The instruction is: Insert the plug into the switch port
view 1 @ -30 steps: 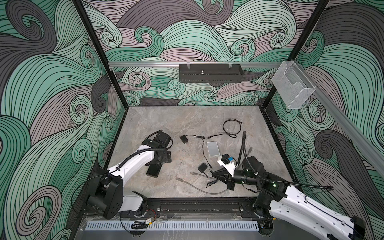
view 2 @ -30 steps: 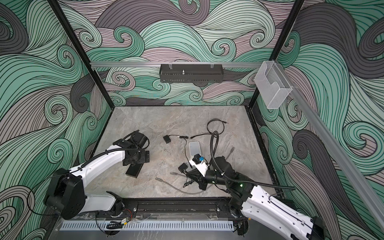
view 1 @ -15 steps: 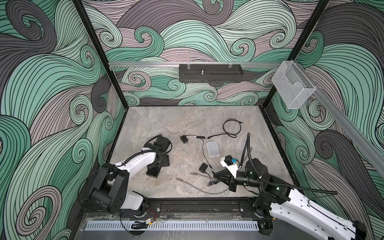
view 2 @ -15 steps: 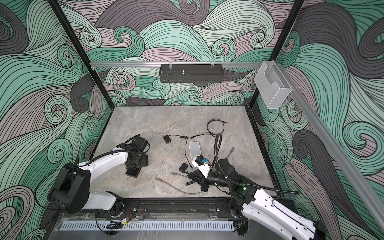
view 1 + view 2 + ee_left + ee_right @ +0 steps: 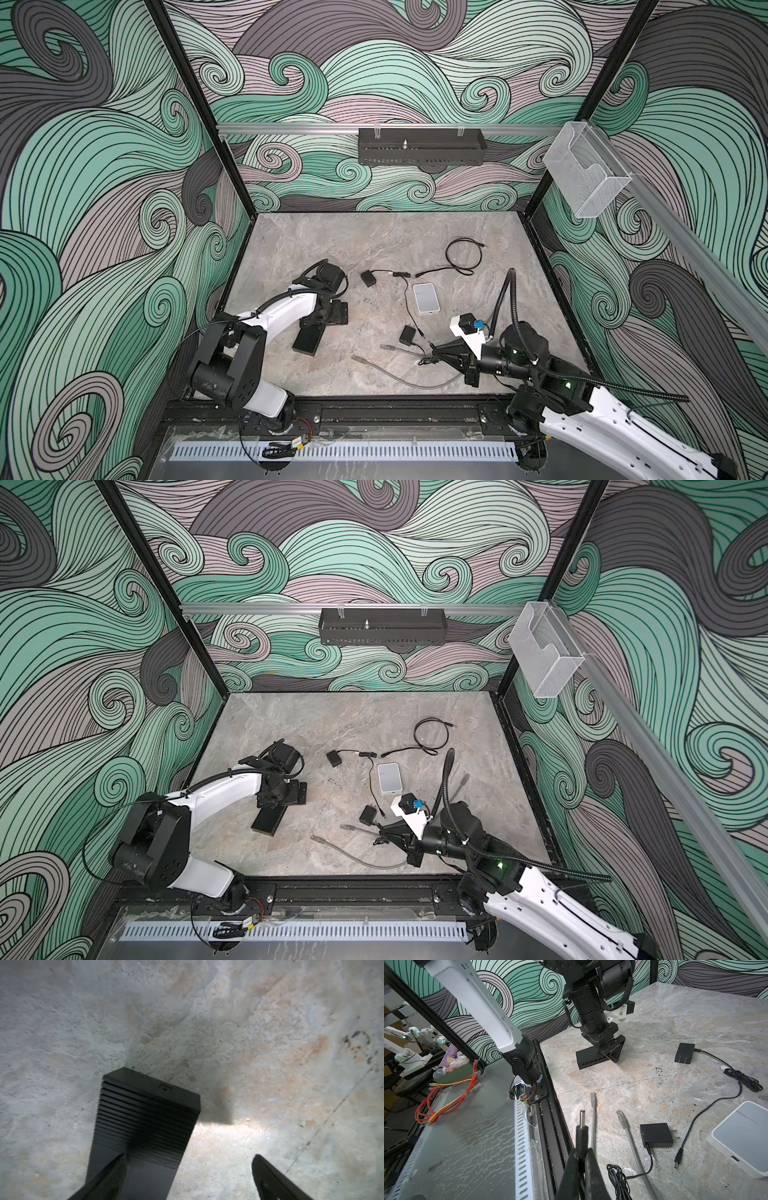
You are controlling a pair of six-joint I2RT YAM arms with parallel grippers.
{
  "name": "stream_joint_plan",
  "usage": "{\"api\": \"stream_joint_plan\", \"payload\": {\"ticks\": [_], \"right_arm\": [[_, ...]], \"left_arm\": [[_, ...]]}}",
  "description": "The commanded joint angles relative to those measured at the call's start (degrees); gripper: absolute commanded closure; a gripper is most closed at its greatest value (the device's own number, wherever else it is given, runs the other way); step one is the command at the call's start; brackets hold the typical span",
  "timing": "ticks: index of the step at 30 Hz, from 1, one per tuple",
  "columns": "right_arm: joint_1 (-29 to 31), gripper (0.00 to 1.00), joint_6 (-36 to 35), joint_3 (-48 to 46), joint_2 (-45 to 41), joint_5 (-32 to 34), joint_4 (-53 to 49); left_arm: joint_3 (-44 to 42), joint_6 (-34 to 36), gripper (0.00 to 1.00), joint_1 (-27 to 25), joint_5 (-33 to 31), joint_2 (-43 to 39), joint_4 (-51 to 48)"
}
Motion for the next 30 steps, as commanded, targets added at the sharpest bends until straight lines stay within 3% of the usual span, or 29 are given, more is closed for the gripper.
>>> {"api": "stream_joint_plan", "payload": {"ticks": [1, 8, 20, 26, 30], "right_arm": [[-0.12, 1.0, 0.4, 0.12, -1.28, 0.8, -0.48], [-0.11, 1.0, -0.15, 1.63, -2.68, 0.56, -2.56], [-0.12, 1.0, 0.18, 1.72, -3.36, 1.13, -2.84], [-0.08, 1.0, 0.22, 1.98, -2.58, 1.18, -2.51], [-0.11, 1.0, 0.23, 2.24, -2.72, 1.66, -3.01]], "left_arm": [[2.2, 2.14, 0.02, 2.89, -1.85, -0.93, -5.9], [0.34, 5.5, 0.03, 8.23, 5.17, 0.64, -3.07], [-3.17, 3.59, 0.06, 7.67, 15.32, 2.8, 2.03], [-1.83, 6.69, 0.15, 5.41, 15.38, 4.59, 1.01], [0.62, 9.0, 0.28, 3.24, 14.1, 6.94, -1.12]]}}
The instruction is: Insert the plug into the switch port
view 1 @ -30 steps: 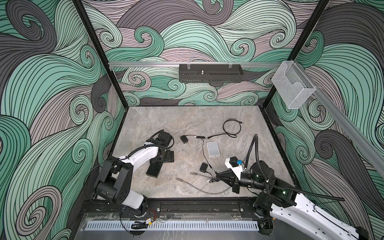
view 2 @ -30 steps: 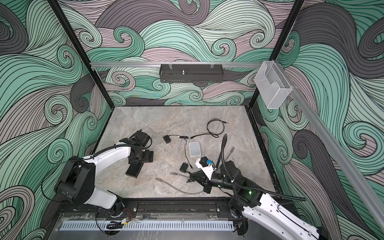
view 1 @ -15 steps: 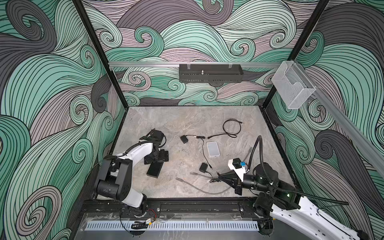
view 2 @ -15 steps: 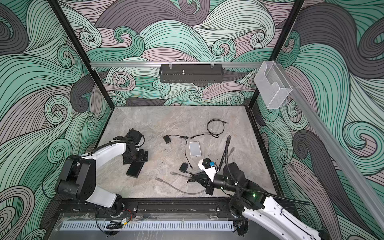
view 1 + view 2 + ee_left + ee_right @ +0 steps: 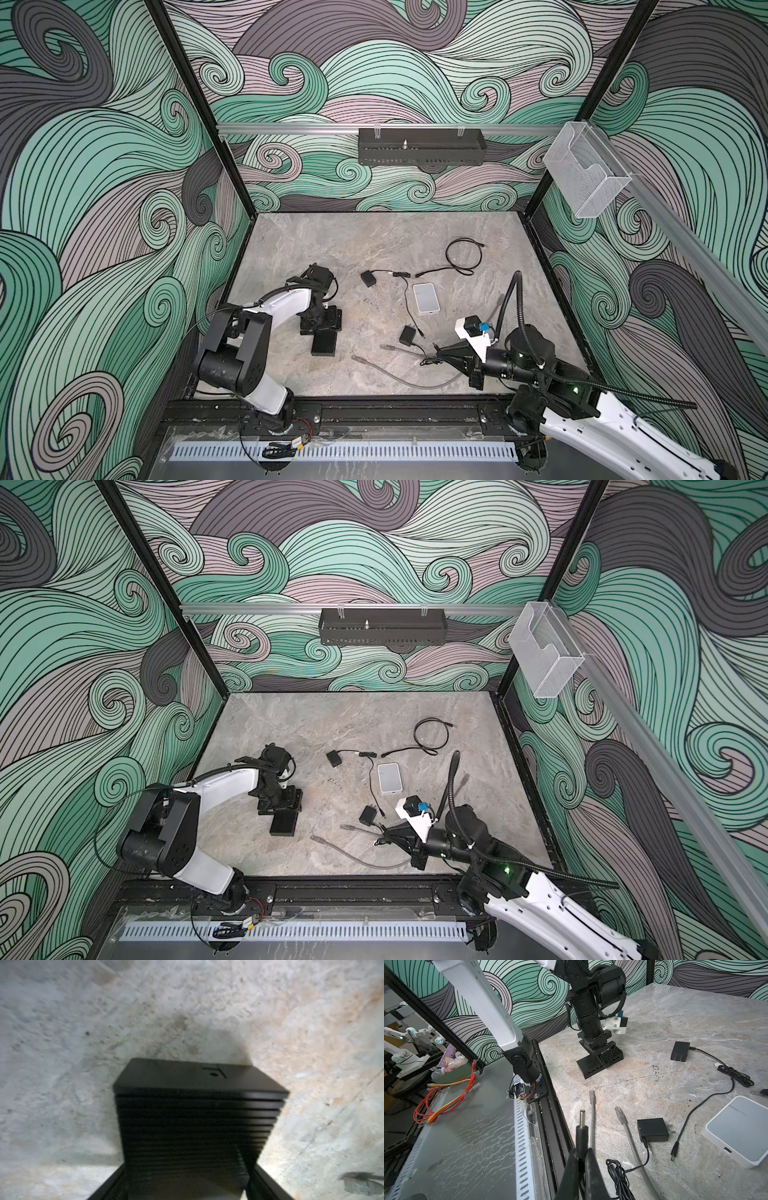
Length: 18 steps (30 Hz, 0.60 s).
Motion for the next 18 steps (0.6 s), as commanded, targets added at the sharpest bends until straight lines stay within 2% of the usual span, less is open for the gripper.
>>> {"api": "stream_joint_plan", "payload": {"ticks": [1, 7, 9, 15, 18], "right_arm": [[-0.12, 1.0, 0.1, 2.17, -0.1, 0.85, 0.14], [-0.12, 1.0, -0.54, 3.36, 1.06, 0.8, -2.23], [-0.11, 1.0, -0.71, 3.98, 2.09, 0.56, -2.51], [-0.11, 1.0, -1.65, 5.43, 5.34, 0.47, -2.94], [-0.12, 1.0, -2.64, 5.51, 9.05, 0.77, -3.02]], "left_arm": [[3.11, 3.43, 0.3, -2.29, -0.16, 2.59, -2.45], [9.62, 10.05, 0.31, -6.16, -6.15, 6.0, -8.21], [11.96, 13.19, 0.38, -6.67, -6.02, 7.11, -9.46], [19.67, 23.33, 0.54, -7.43, 0.21, 10.22, -10.68], [20.67, 32.06, 0.52, -9.06, 3.02, 10.47, -7.9]]}}
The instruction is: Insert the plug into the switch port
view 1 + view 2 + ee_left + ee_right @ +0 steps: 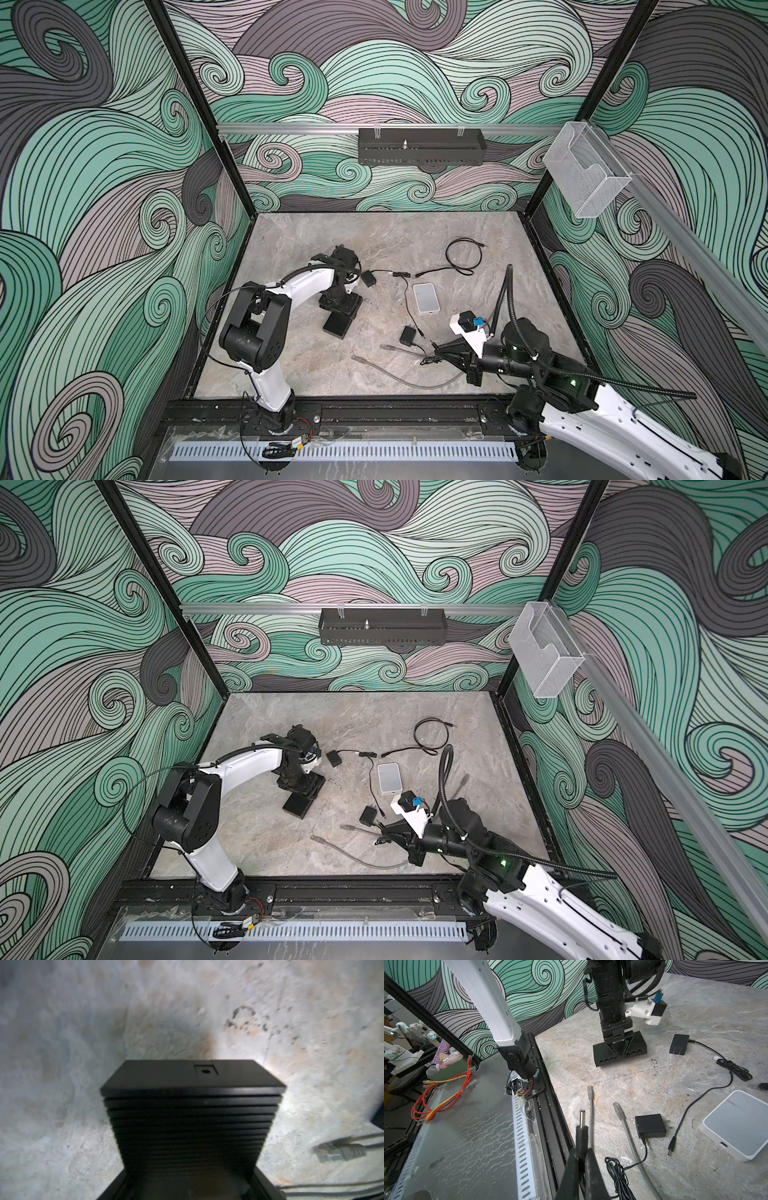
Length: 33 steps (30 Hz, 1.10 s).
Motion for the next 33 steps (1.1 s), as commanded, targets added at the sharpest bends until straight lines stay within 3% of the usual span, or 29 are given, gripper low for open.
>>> {"api": "stream_joint_plan", "payload": {"ticks": [1, 2, 4, 6, 14, 19, 22, 24, 28, 33], "right_arm": [[-0.09, 1.0, -1.53, 1.53, 4.22, 0.29, -0.38], [-0.04, 1.0, -1.58, 1.62, 5.95, -0.13, -0.3], [0.08, 1.0, -1.9, 2.19, 9.67, -0.6, 0.23], [0.18, 1.0, -2.53, 2.89, 12.68, -0.32, 1.19], [0.5, 1.0, -5.16, 2.69, 24.86, 1.06, 9.39], [1.5, 1.0, -4.53, 2.2, 28.13, 0.33, 12.55], [2.29, 1.0, -4.7, 2.09, 28.59, 0.1, 12.42], [2.69, 1.0, -4.7, 1.66, 28.38, -0.1, 12.27], [3.01, 1.0, -4.57, 0.21, 27.02, 0.42, 12.37], [3.18, 1.0, -3.95, -0.52, 26.22, 0.67, 12.41]], "left_arm": [[2.06, 13.2, 0.52, -2.21, 4.72, 0.46, 0.04], [2.08, 16.73, 0.52, -2.59, 6.01, 0.18, -0.08], [1.9, 27.79, 0.63, -2.76, 10.82, -0.12, -1.88], [2.18, 34.15, 0.68, -3.3, 9.99, 0.38, -3.57], [1.9, 44.21, 0.67, -4.18, -6.33, 4.38, -6.95], [-4.93, 54.11, 0.68, -4.8, -16.13, 1.23, 0.33], [-10.37, 64.42, 0.66, -4.82, -11.44, -3.38, 6.93], [-12.22, 67.44, 0.65, -4.18, -8.1, -5.41, 10.93], [-12.98, 76.25, 0.66, -3.49, -5.23, -5.98, 11.68], [-11.04, 78.83, 0.66, -2.74, -4.49, -3.69, 11.86]]}}
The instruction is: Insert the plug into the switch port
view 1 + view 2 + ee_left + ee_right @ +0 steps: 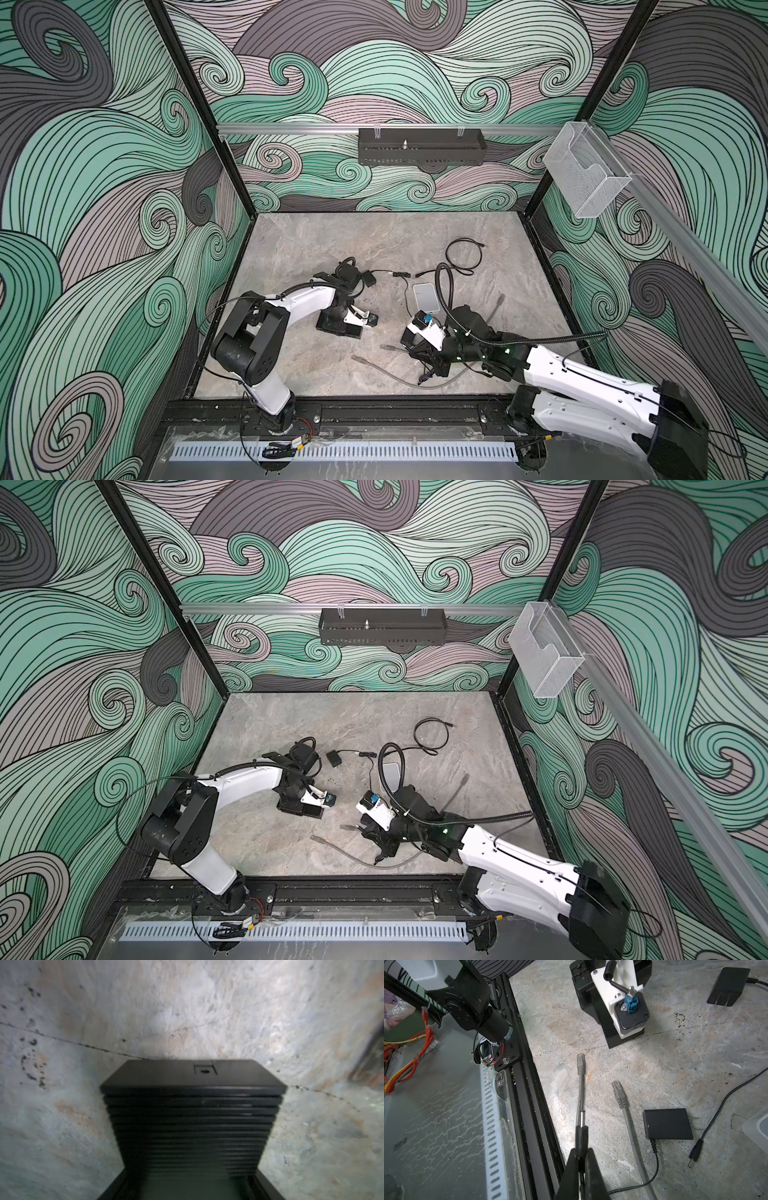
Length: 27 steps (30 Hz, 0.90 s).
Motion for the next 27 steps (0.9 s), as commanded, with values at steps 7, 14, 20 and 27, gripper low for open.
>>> {"api": "stream_joint_plan", "payload": {"ticks": [7, 14, 20, 27], "right_arm": [[0.34, 1.0, 0.8, -0.76, -1.02, 2.69, -1.4], [0.21, 1.0, -0.27, 3.02, -0.06, 9.92, -5.53], [-5.55, 1.0, -2.67, 11.8, 8.38, 8.9, -7.98], [-6.19, 1.0, -8.98, 22.92, 27.69, 1.89, -12.99]], "left_arm": [[0.68, 4.16, 0.03, 0.83, 6.64, -0.86, 3.31], [1.94, -13.19, 0.02, 0.56, 9.49, -9.52, 10.0], [5.05, -53.98, 0.01, 2.79, 9.98, -24.18, 17.92], [5.14, -99.72, 0.16, 22.73, 14.17, -24.43, 7.55]]}}
